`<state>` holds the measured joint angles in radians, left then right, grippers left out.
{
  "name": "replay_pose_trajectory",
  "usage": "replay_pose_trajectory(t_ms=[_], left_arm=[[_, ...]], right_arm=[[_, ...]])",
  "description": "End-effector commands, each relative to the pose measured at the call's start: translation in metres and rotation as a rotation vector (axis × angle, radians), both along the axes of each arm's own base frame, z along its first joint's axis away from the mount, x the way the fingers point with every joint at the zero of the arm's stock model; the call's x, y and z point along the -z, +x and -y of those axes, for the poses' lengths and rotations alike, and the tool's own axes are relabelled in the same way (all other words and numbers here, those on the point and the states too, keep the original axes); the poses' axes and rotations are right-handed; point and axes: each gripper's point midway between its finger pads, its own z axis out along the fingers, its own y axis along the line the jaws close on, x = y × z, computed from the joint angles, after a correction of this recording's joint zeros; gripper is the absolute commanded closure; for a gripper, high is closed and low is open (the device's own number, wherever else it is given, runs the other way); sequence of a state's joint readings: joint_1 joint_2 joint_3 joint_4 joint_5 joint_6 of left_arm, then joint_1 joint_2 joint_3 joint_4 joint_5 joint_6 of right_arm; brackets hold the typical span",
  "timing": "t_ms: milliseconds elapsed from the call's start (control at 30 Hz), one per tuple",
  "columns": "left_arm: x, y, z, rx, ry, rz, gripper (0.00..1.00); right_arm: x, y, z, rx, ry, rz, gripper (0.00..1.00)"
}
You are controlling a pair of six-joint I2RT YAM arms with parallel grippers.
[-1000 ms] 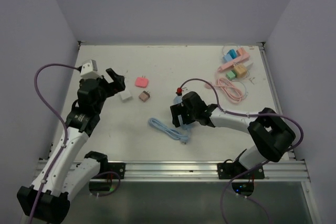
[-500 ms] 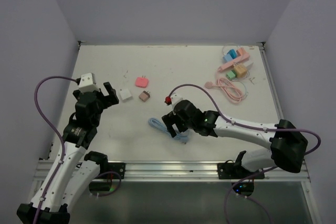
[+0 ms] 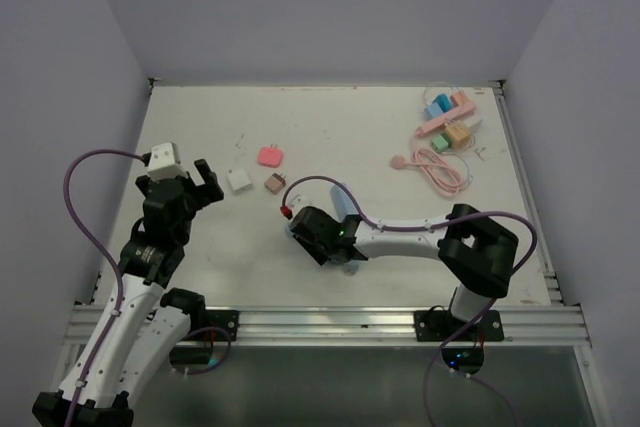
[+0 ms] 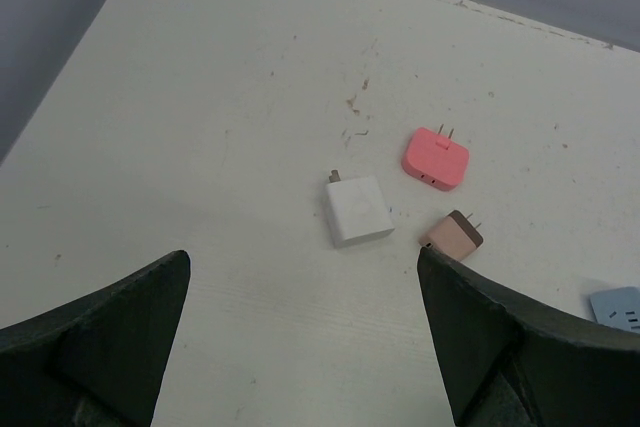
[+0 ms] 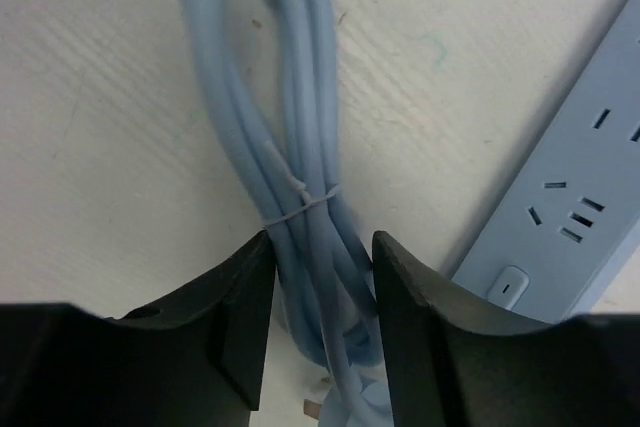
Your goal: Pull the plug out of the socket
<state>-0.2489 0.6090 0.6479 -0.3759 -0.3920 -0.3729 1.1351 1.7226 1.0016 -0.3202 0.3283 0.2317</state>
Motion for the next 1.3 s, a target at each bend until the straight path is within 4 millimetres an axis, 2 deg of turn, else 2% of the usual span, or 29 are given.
replay_pose_trajectory(t_ms=[0, 33, 133, 233, 300, 400, 433, 500, 533, 633, 733, 800, 933, 1067, 1267], left_arm=[[-0.001, -0.001, -0.006, -0.020, 0.018, 0.008, 0.00], [-0.002, -0.001, -0.005, -0.018, 0.015, 0.009, 0.01], [-0.002, -0.001, -0.005, -0.015, 0.015, 0.009, 0.00], [-0.002, -0.001, -0.004, -0.012, 0.013, 0.009, 0.00], [-0.002, -0.001, -0.004, -0.009, 0.013, 0.008, 0.00], [0.000, -0.001, -0.002, -0.001, 0.010, 0.004, 0.01], [0.001, 0.000, -0.001, 0.003, 0.011, 0.000, 0.00], [0.000, 0.000, -0.001, 0.005, 0.012, 0.000, 0.00], [0.002, 0.000, -0.001, 0.006, 0.012, -0.003, 0.01], [0.001, 0.000, 0.000, 0.008, 0.012, -0.003, 0.01], [0.003, 0.000, 0.000, 0.013, 0.013, -0.009, 0.01], [0.003, 0.001, 0.001, 0.018, 0.011, -0.007, 0.00], [0.007, 0.002, 0.007, 0.045, 0.007, -0.020, 0.00], [0.010, 0.003, 0.008, 0.054, 0.007, -0.033, 0.01], [0.013, 0.004, 0.011, 0.069, 0.008, -0.044, 0.01]], right_arm=[[-0.027, 0.029, -0.004, 0.087, 0.007, 0.126, 0.56], [-0.030, 0.032, -0.003, 0.105, 0.009, 0.142, 0.68], [-0.036, 0.043, 0.004, 0.190, 0.011, 0.183, 0.84], [-0.037, 0.052, 0.016, 0.285, 0.022, 0.192, 0.90], [-0.036, 0.060, 0.024, 0.355, 0.042, 0.187, 0.90], [-0.031, 0.067, 0.032, 0.417, 0.067, 0.167, 0.79], [-0.031, 0.069, 0.033, 0.426, 0.077, 0.165, 0.68], [-0.032, 0.070, 0.033, 0.436, 0.096, 0.162, 0.53], [-0.032, 0.070, 0.033, 0.438, 0.097, 0.161, 0.39], [-0.036, 0.072, 0.034, 0.463, 0.101, 0.171, 0.19], [-0.041, 0.072, 0.037, 0.496, 0.108, 0.175, 0.05], [-0.046, 0.073, 0.041, 0.530, 0.124, 0.181, 0.01], [-0.054, 0.077, 0.057, 0.608, 0.173, 0.156, 0.01], [-0.055, 0.079, 0.072, 0.662, 0.198, 0.141, 0.01], [-0.049, 0.087, 0.105, 0.770, 0.210, 0.127, 0.02]])
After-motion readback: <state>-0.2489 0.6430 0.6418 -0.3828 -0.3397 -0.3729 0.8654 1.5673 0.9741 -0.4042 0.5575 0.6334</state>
